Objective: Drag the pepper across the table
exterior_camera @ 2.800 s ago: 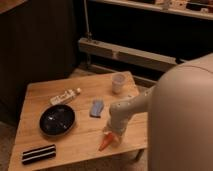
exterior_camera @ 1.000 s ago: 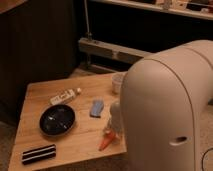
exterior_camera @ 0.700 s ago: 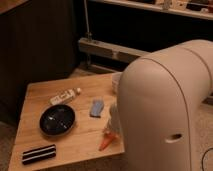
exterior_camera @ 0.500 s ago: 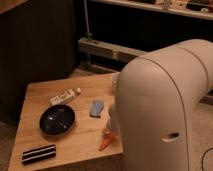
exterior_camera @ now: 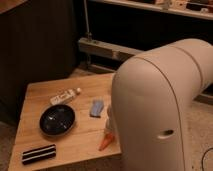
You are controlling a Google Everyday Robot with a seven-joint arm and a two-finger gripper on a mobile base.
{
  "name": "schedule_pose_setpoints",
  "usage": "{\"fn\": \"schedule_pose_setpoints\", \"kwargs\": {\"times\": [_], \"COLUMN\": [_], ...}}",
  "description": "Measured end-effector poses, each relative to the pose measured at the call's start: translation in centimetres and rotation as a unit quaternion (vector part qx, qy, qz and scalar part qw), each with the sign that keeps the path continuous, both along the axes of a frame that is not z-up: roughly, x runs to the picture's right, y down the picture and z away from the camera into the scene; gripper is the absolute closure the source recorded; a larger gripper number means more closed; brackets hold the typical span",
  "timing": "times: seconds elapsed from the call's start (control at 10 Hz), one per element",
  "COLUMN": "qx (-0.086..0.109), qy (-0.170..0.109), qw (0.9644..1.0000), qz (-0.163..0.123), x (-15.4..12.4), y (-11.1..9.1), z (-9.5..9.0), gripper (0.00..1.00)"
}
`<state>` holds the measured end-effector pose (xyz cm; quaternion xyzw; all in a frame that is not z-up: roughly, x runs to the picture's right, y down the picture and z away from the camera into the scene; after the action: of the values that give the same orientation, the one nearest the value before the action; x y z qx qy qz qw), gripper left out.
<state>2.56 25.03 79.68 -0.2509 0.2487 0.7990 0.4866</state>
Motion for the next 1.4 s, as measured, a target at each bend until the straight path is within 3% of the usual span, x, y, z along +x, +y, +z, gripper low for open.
{"fn": "schedule_pose_setpoints", "kwargs": {"times": [0.9,1.0,1.2,1.4], "qx": [-0.007,-0.01,-0.013,-0.015], "qy": [0.007,0.007,0.008,0.009], "qw": [0.9999,0.9999,0.9998,0.9998], "qz": [-0.009,-0.011,-0.013,-0.013], "x": [-0.49,-0.53,-0.58,-0.5], "y": [-0.36,-0.3,-0.15,-0.04], "z": [0.17,0.32,0.64,0.86], "gripper": [0.46,0.5,0.67,0.7]}}
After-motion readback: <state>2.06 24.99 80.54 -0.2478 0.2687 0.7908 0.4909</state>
